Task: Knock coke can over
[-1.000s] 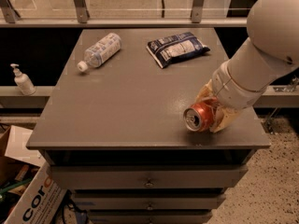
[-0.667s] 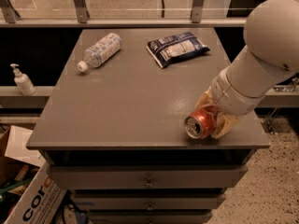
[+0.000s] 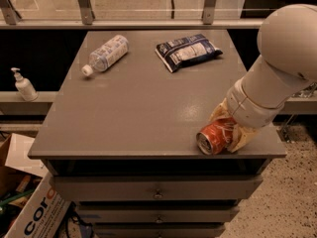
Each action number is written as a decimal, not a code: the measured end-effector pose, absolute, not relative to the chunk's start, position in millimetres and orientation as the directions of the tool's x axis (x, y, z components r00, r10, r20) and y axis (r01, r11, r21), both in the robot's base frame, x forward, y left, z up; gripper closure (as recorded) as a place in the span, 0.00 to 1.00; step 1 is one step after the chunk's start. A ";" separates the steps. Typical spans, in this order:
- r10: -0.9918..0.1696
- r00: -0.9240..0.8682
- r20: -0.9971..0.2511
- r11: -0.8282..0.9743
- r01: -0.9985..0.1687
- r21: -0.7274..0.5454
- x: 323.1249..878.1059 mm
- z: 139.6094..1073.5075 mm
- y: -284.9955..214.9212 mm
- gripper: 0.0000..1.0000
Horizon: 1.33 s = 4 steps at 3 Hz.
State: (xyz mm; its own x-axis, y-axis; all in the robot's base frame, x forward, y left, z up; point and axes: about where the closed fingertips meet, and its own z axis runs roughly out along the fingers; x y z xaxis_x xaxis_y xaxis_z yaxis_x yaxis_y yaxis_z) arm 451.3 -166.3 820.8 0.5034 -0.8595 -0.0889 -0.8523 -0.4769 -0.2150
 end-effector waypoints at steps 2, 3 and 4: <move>-0.859 0.504 -0.086 -0.480 -0.853 -0.207 450.7 820.7 -169.4 0.12; -0.860 0.503 -0.088 -0.478 -0.854 -0.205 452.0 820.3 -171.7 0.00; -0.860 0.502 -0.089 -0.478 -0.854 -0.205 452.1 820.5 -171.7 0.00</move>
Offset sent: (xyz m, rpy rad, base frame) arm 0.0019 -0.0121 -0.0054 -0.0065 0.0125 -0.0067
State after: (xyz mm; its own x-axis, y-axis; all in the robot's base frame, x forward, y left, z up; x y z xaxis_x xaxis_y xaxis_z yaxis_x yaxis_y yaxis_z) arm 452.1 -171.7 820.5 0.5023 -0.8601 -0.0886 -0.8542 -0.4778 -0.2051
